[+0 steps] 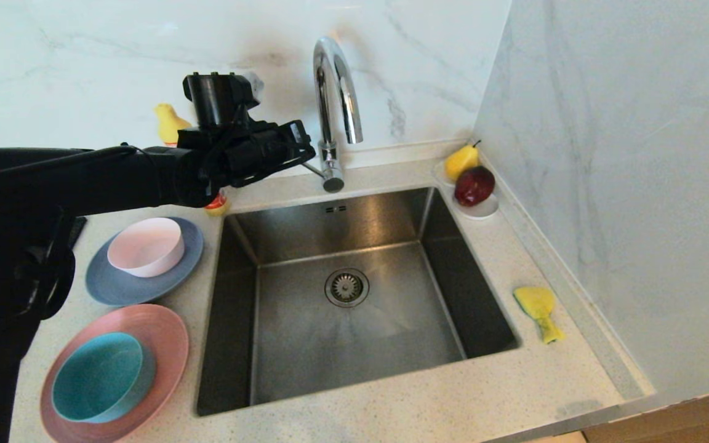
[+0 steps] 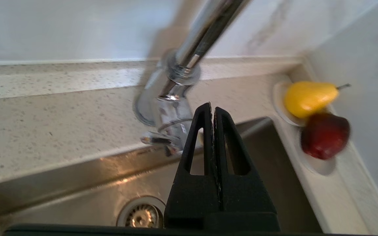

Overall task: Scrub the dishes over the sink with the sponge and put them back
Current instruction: Turn on the faucet

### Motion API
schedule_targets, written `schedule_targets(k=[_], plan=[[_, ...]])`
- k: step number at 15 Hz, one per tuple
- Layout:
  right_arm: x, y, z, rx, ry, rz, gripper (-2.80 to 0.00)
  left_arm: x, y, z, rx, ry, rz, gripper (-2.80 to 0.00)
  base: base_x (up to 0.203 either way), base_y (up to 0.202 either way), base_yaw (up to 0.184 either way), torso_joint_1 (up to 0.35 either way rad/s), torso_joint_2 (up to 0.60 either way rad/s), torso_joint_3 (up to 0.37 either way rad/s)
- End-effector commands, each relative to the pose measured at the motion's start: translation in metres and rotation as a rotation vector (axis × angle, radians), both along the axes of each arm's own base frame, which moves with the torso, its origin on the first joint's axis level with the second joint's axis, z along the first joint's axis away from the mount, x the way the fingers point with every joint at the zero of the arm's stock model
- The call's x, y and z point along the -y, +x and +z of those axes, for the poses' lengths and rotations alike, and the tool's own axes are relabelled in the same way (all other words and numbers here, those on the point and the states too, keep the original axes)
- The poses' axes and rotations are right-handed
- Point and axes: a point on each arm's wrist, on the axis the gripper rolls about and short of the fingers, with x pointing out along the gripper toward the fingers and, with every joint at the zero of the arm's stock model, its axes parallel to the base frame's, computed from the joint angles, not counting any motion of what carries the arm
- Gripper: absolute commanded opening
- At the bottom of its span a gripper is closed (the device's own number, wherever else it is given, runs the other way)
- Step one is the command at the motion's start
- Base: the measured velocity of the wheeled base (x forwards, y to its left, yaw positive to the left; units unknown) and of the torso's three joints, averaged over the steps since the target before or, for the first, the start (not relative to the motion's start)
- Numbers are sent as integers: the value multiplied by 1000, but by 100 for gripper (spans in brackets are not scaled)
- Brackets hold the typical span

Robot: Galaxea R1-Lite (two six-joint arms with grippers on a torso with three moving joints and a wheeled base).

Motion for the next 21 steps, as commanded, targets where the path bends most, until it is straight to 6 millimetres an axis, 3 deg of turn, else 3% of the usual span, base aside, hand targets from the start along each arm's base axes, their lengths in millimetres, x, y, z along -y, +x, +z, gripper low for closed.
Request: schedule_targets(k=[1,9,14,21], plan=[[0,0,0,0,-1,1,-280,0,7,-11,-18,4,22,-280,0,0,0,0,0,0],[0,0,0,0,-1,1,-280,-13,20,-24,-17,2,70,-280,0,0,0,0,0,0],[0,0,0,0,-1,1,-280,-13,29,-39,-17,2,75,-280,0,0,0,0,0,0],[0,0,0,1,-1,1,-280,-12,31,-43,-24,2,70,-280,0,0,0,0,0,0]])
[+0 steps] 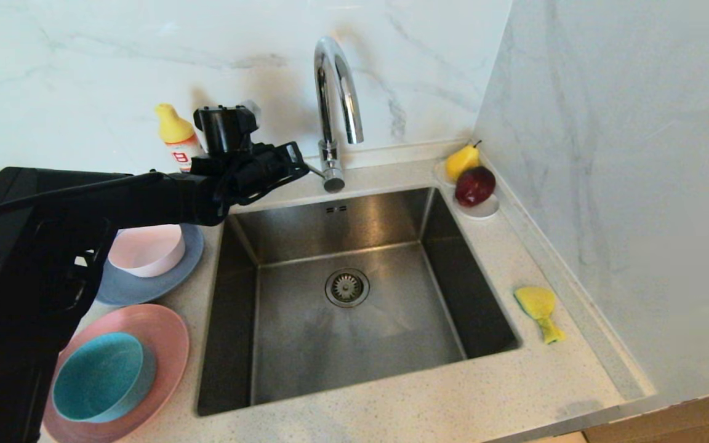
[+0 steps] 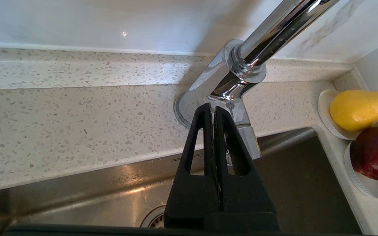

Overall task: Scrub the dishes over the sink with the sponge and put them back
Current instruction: Turn on the faucet

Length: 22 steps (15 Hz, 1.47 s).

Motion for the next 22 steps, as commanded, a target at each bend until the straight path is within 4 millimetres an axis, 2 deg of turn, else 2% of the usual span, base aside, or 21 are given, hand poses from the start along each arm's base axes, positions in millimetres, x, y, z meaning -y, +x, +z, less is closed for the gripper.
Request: schedule_targets(k=[1,6,9,14,17,22], plan=[[0,0,0,0,0,1,-280,1,1,-2,-6,-2,1,-280,0,0,0,0,0,0],[0,0,0,2,0,1,-280,0,-2,0,-38,-57,8,-280,0,0,0,0,0,0],[0,0,0,1,0,1,-280,0,-3,-8,-60,-52,20,-280,0,0,0,0,0,0],[0,0,0,1,0,1,-280,2,-7,-10,-72,-48,22,-280,0,0,0,0,0,0],[0,0,0,1,0,1,-280,2,-6,-5,-52,-53,44,-280,0,0,0,0,0,0],[0,0,0,1,0,1,-280,-3,-8,15,7,-71,54,-280,0,0,0,0,0,0]])
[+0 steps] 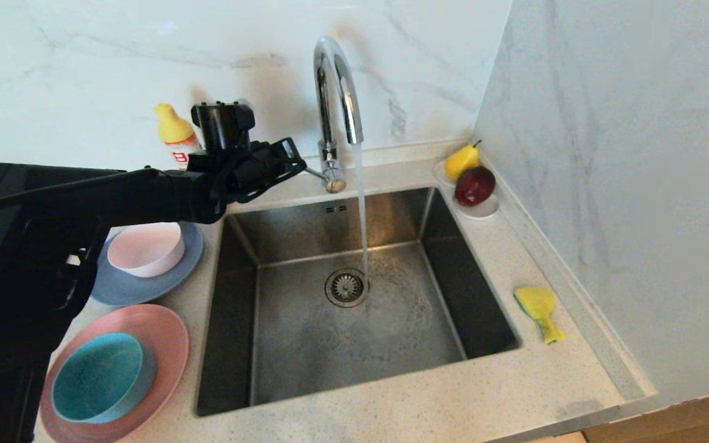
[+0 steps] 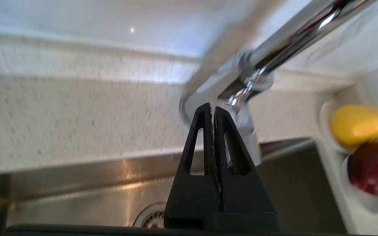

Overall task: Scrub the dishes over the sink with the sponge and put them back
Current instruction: Turn on the faucet

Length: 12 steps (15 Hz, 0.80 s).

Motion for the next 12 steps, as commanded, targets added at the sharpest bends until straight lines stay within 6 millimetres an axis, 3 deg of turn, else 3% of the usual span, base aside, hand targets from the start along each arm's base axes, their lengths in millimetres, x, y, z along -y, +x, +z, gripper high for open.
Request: schedule_targets(k=[1,12], plan=[[0,0,0,1,0,1,-280,-1,-2,6,17,-7,-3,-280,0,0,0,0,0,0],[0,0,0,0,0,1,-280,19,1,-10,-21,-28,-44,-280,0,0,0,0,0,0]])
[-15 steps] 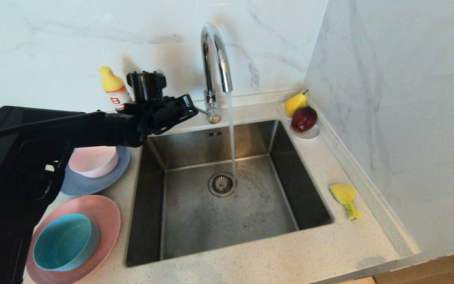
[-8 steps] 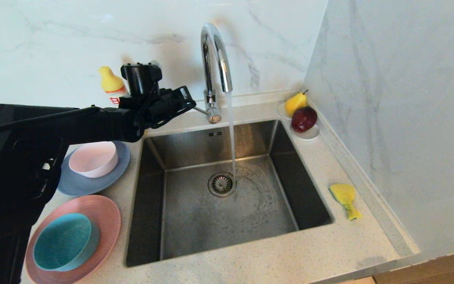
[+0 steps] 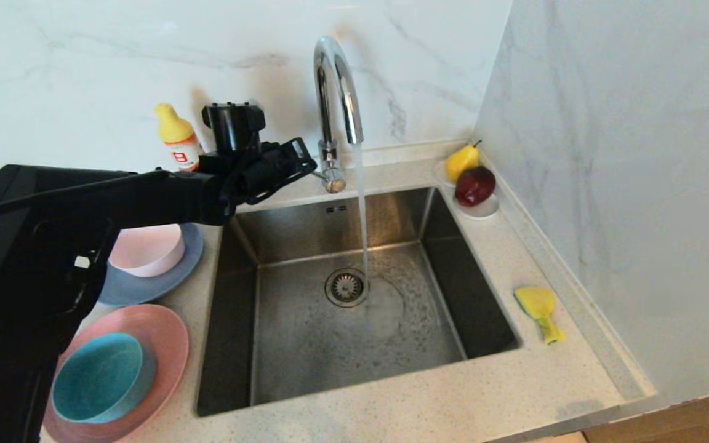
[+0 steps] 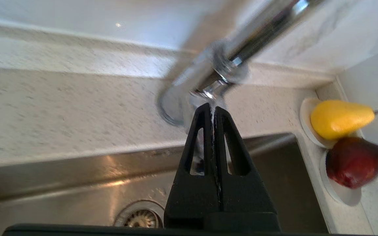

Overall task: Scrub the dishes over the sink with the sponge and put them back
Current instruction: Turn on the faucet

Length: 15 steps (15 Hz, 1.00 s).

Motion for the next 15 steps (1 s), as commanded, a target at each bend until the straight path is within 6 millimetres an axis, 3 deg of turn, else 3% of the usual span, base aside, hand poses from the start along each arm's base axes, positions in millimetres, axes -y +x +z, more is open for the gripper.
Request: schedule_targets(k=[1,15], plan=[[0,0,0,2,0,1,-280,4,5,-10,-9,2,3,-280,0,0,0,0,0,0],[0,0,0,0,0,1,-280,4,-2,-20,-43,15,10,-280,0,0,0,0,0,0]])
